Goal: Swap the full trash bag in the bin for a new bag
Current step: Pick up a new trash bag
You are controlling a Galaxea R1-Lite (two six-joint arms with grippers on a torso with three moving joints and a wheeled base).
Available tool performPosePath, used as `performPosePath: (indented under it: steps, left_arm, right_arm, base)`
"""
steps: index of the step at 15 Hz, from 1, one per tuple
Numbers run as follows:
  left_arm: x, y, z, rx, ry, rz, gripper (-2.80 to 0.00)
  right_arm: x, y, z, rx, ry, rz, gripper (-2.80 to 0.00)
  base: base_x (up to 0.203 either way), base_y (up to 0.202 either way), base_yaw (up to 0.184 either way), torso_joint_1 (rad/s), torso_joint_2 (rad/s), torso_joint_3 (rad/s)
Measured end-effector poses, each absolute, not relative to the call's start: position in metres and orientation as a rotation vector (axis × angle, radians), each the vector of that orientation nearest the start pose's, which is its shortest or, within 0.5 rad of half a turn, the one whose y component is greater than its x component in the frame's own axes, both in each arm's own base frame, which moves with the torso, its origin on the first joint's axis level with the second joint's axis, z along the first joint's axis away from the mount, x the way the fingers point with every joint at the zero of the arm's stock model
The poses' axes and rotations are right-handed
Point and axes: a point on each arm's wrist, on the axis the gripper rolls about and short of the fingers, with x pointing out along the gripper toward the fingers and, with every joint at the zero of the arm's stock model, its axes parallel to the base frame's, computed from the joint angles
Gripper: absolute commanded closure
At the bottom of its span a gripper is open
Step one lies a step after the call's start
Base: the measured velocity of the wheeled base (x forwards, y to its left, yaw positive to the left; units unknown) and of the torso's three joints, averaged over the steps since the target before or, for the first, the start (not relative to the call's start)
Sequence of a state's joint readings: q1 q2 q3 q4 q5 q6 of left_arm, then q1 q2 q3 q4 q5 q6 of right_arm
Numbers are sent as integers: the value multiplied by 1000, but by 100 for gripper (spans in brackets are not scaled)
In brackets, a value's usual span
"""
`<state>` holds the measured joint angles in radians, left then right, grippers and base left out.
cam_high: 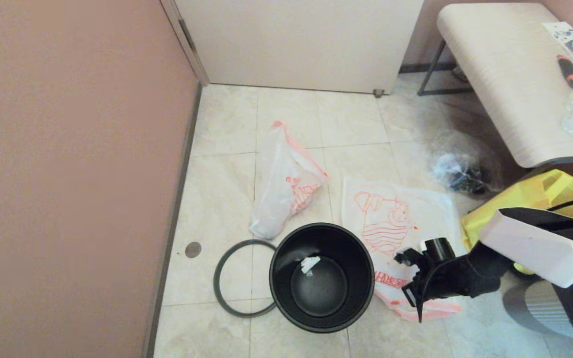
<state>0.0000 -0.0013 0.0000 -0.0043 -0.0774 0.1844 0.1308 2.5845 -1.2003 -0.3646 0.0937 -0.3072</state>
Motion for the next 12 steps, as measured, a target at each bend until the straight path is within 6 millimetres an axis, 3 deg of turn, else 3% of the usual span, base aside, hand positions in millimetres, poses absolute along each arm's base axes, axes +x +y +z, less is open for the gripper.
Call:
performPosePath:
  steps: [4,10,11,12]
  left_arm:
    - [-23,-2,76,184,-13,-77,0]
    - [-23,-2,76,185,-13,-77,0]
    - [-23,-2,76,185,-12,-77,0]
    - [-23,-2,76,185,-13,-77,0]
  right_arm:
    - [413,59,-102,-364,1059,330,0]
    - [423,79,-123,-453,917,302,0]
    - [422,79,-125,-465,923,287,-214]
    - [419,77,-127,-476,936,275,-280]
  base:
    - [0,0,0,0,0,0]
    - [0,0,0,0,0,0]
    - [0,0,0,0,0,0]
    - [0,0,0,0,0,0]
